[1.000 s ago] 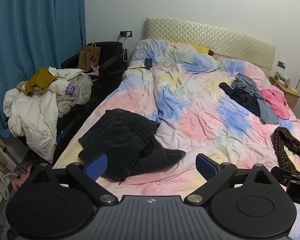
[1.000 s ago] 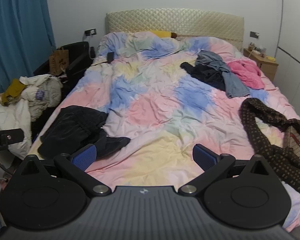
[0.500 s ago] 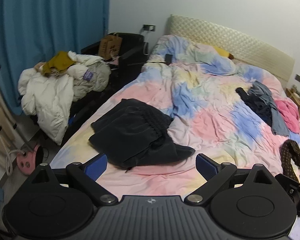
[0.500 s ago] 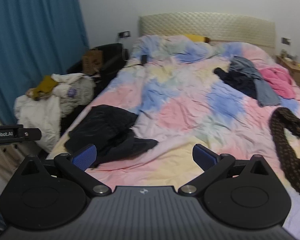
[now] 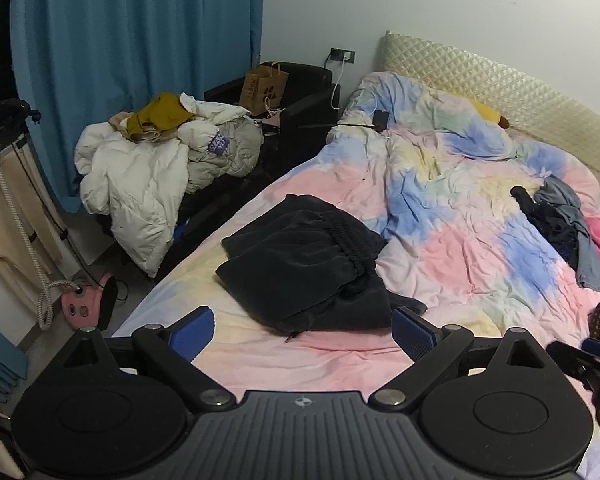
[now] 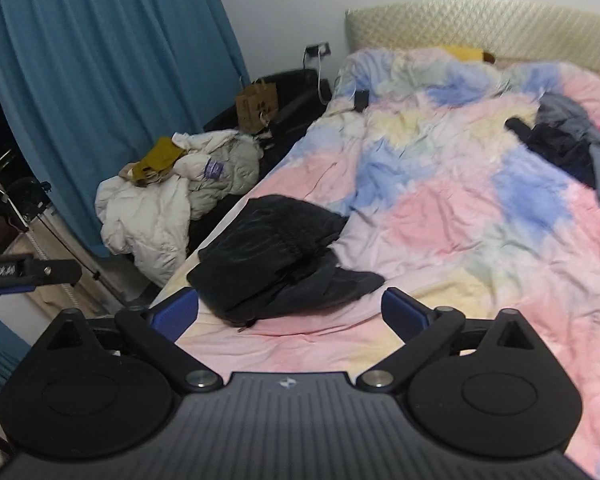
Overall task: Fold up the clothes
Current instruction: 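Move both tools toward the dark trousers on the bed edge, then grasp the waistband of the dark trousers with the right gripper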
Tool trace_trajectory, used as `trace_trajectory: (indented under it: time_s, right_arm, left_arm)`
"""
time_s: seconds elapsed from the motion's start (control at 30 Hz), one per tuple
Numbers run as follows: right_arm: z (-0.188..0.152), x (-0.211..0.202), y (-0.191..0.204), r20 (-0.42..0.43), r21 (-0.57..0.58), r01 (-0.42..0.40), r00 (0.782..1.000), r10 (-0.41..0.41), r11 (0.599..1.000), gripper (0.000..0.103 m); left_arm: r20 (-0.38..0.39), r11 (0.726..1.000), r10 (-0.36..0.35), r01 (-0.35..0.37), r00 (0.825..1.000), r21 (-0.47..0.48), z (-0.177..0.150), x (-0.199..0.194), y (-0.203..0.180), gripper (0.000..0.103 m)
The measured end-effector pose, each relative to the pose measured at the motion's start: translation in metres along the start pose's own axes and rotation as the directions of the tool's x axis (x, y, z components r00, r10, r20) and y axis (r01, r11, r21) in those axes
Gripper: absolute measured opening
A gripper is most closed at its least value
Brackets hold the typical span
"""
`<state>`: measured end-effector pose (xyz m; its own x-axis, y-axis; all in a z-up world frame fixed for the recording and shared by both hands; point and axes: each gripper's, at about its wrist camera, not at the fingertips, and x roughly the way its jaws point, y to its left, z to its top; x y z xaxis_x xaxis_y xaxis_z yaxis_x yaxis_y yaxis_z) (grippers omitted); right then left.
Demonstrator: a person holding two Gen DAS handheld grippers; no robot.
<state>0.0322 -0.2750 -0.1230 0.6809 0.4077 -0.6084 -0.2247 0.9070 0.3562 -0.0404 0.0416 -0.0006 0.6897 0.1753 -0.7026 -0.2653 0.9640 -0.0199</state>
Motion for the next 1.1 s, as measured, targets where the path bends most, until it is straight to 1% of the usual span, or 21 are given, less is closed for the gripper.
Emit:
trace_trajectory:
  time_s: [0.13,0.27,0.37,0.5,0.6,0.7,0.87,0.97,1.1]
  right_arm:
    - [0.018,0.038,-0.001,-0.035,0.022,-0.01,0.999,0.011,1.0,0.094]
    - [0.037,0.087,0.008,-0.072,0.024,0.002,0.997,-0.001,1.0,0.091]
    - [0.052,0.135,0.014,-0.103,0.05,-0.005,0.995,0.01,0.999,0.09]
    - [0.069,0.21,0.023,-0.137,0.066,0.002,0.991,0.007,0.998,0.09]
    - [0.073,0.271,0.03,-0.16,0.079,0.013,0.987,-0.001,0.997,0.089]
    - [0.074,0.33,0.032,-0.192,0.114,0.046,0.981,-0.024,0.992,0.086]
    - [0.076,0.417,0.017,-0.239,0.217,0.094,0.97,-0.04,0.972,0.086]
    - [0.08,0.458,0.008,-0.257,0.233,0.12,0.965,-0.058,0.965,0.086]
    - [0.093,0.506,-0.002,-0.248,0.239,0.15,0.965,-0.09,0.959,0.086]
  left_arm:
    - [0.005,1.0,-0.026,0.026,1.0,-0.003,0.019,0.034,0.02,0.097]
    - [0.013,0.998,-0.064,0.064,0.998,0.0,0.044,0.081,0.044,0.097]
    - [0.002,0.996,-0.093,0.093,0.996,0.011,0.063,0.125,0.063,0.097]
    - [-0.016,0.991,-0.131,0.132,0.991,0.027,0.085,0.183,0.089,0.097]
    - [-0.045,0.986,-0.163,0.165,0.986,0.036,0.094,0.23,0.107,0.097]
    - [-0.074,0.982,-0.179,0.183,0.981,0.044,0.1,0.274,0.119,0.097]
    - [-0.101,0.978,-0.199,0.204,0.975,0.045,0.109,0.337,0.127,0.097]
    - [-0.114,0.977,-0.206,0.211,0.972,0.036,0.113,0.365,0.129,0.097]
    - [-0.133,0.978,-0.205,0.209,0.97,0.021,0.11,0.393,0.138,0.097]
